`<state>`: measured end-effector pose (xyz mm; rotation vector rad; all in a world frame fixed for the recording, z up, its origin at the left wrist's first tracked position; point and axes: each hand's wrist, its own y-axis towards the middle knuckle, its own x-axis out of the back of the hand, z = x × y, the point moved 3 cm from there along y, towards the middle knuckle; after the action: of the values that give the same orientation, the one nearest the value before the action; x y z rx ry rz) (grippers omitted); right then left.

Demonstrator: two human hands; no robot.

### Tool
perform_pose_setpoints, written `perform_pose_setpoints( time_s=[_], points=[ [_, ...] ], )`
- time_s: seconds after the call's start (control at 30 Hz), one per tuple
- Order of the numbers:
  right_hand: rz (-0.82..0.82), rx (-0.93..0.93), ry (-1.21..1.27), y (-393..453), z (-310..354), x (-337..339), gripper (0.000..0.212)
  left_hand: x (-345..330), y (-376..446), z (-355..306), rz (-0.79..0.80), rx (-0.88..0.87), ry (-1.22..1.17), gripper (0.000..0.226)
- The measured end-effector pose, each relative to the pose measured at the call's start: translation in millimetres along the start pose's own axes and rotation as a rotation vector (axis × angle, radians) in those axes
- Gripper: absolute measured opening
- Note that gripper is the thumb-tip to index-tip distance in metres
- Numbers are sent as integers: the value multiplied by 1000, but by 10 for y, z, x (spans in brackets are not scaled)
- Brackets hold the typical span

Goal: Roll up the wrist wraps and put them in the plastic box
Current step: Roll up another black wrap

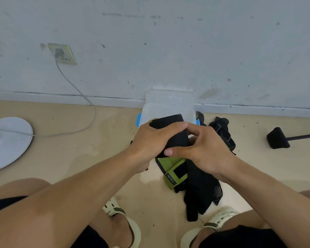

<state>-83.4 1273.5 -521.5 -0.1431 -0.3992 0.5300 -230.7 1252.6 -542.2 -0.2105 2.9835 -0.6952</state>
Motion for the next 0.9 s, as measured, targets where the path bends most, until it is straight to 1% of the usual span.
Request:
perform_pose_setpoints(
  time_s=[0.1,0.17,0.27,0.3,0.33,0.4,0.43,0.5,0.57,0.6,0.7,0.77,0.9],
  points=[
    [-21,26,-35,30,-21,1,49,3,30,13,-11,9,-5,35],
    [-33,67,-129,45,-24,6,52,0,30,9,-10,10,-10,39],
    [-122,163,-274,33,-55,-35,59,-57,-21,20,66,-1,-58,36],
    [-137,180,-291,13,-68,-72,62,-70,-59,19,64,-11,-90,37],
    [-140,193,-286,-11,-75,-105,64,-62,-70,27,43,-26,-132,44],
    [-128,213,-254,-58,-67,-132,61,-26,-84,26,2,-39,-224,64],
    [-113,220,-248,-75,-49,-129,60,-11,-96,15,7,-21,-267,66],
    [-92,221,-233,-90,5,-115,67,19,-115,-13,61,47,-365,59],
    [-81,211,-195,-52,10,-105,70,59,-92,-35,72,89,-426,45],
    [-81,197,-170,-25,7,-92,70,72,-67,-43,74,93,-429,41],
    [-133,123,-117,40,48,-2,64,77,-34,-95,103,70,-411,53],
    [-151,90,-131,74,62,56,57,95,-8,-113,66,44,-409,54],
    [-72,72,-199,113,35,9,50,115,-10,-102,12,55,-402,80]
  ],
)
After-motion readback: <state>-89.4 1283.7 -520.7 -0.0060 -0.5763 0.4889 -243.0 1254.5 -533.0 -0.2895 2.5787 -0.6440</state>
